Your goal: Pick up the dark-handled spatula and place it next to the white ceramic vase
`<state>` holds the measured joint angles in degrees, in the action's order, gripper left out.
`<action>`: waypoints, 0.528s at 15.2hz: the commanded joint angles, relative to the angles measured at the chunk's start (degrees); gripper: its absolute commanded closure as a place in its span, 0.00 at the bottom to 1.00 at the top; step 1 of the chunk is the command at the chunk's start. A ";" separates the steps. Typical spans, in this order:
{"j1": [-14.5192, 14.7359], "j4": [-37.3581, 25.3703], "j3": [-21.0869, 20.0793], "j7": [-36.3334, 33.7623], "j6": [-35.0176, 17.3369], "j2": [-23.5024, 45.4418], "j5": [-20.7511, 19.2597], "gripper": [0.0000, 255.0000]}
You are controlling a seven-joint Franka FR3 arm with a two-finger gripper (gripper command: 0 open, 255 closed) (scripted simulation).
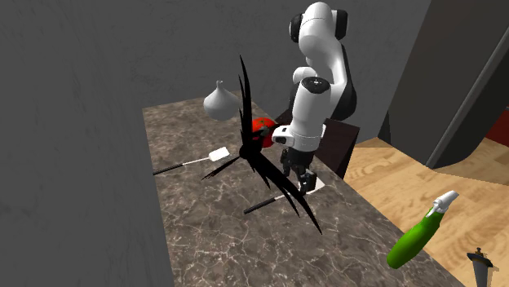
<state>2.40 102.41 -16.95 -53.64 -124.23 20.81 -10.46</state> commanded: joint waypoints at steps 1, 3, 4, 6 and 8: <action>0.07 0.54 0.10 -0.25 -0.91 0.47 -0.23 0.00; 0.14 0.98 0.27 -0.47 -2.12 1.28 -0.59 0.00; 0.18 1.19 0.36 -0.59 -2.72 1.70 -0.77 0.00; 0.23 1.51 0.48 -0.78 -3.66 2.36 -1.07 0.00; 0.21 1.50 0.46 -0.79 -3.66 2.37 -1.08 0.00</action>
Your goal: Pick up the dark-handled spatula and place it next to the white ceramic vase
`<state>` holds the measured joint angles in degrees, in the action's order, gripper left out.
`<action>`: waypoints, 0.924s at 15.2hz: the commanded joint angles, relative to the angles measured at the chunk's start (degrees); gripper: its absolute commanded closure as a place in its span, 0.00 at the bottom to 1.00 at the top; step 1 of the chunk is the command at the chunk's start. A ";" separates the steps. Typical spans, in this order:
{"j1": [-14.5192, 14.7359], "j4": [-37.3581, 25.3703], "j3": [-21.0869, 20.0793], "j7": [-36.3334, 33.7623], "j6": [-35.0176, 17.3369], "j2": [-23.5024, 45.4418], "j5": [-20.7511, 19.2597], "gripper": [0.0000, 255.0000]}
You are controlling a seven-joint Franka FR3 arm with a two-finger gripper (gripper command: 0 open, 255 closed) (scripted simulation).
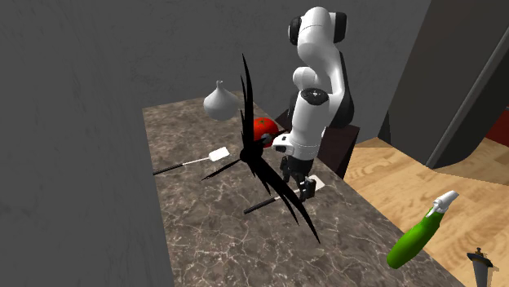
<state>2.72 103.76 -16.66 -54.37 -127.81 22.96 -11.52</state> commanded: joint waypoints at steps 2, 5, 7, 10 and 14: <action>-0.13 0.15 0.15 -0.06 -0.08 0.22 -0.03 0.00; -0.14 0.15 0.13 -0.07 -0.07 0.22 -0.04 0.00; -0.16 0.19 0.13 -0.05 -0.07 0.17 -0.02 1.00; -0.26 0.58 0.13 0.03 -0.25 -0.06 0.03 1.00; -0.26 0.34 0.10 0.07 0.03 -0.11 0.09 1.00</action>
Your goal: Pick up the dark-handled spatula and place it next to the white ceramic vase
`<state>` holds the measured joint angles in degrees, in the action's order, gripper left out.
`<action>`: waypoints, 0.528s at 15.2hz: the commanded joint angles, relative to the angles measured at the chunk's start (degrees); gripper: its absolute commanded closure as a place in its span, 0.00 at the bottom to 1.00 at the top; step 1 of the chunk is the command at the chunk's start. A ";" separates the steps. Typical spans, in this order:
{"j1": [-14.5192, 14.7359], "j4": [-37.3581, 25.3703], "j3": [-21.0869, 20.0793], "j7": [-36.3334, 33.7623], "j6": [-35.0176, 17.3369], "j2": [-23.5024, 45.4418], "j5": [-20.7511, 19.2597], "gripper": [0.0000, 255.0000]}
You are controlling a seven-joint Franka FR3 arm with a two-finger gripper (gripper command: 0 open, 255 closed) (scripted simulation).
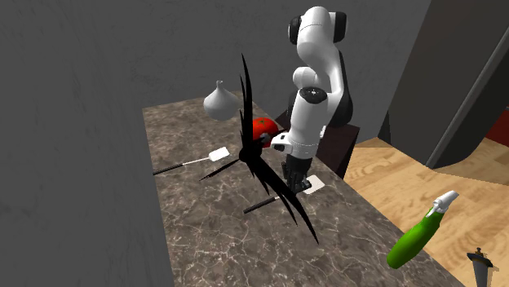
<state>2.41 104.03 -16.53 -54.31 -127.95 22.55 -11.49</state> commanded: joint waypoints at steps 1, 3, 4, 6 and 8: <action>0.16 -0.12 0.01 -0.13 0.06 0.63 -0.07 1.00; 0.05 -0.60 -0.17 0.15 1.29 -0.15 0.29 1.00; 0.00 -0.88 -0.24 0.28 1.92 -0.52 0.47 1.00; -0.08 -1.45 -0.39 0.55 3.17 -1.24 0.81 1.00; -0.16 -2.08 -0.53 0.80 4.45 -1.92 1.13 1.00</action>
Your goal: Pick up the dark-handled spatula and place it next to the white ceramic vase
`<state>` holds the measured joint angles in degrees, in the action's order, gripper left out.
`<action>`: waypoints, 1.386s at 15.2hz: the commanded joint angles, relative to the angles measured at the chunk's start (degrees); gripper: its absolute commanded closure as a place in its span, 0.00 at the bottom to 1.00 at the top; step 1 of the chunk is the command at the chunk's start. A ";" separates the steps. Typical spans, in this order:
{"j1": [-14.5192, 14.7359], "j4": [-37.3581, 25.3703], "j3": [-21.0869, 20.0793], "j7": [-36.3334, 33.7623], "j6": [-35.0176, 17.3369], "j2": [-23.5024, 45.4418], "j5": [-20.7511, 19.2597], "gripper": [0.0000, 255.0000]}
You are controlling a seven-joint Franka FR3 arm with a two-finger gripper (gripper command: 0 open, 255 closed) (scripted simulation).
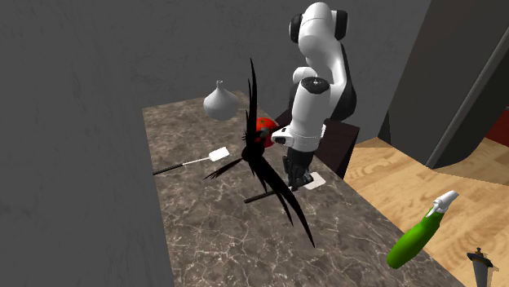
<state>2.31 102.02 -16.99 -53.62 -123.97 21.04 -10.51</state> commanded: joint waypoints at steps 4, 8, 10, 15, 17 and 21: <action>-0.18 -1.50 -0.31 0.59 3.06 -1.67 0.76 1.00; -0.26 -3.14 -0.51 1.02 5.72 -2.75 1.29 1.00; -0.29 -4.05 -0.59 1.23 7.07 -3.23 1.52 1.00; -0.31 -6.57 -0.77 1.68 10.53 -4.23 2.03 1.00; -0.31 -7.69 -0.83 1.85 11.94 -4.54 2.20 1.00; -0.26 -10.12 -0.93 2.14 14.82 -5.03 2.47 1.00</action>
<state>2.08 92.38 -17.91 -51.61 -109.82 16.25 -8.13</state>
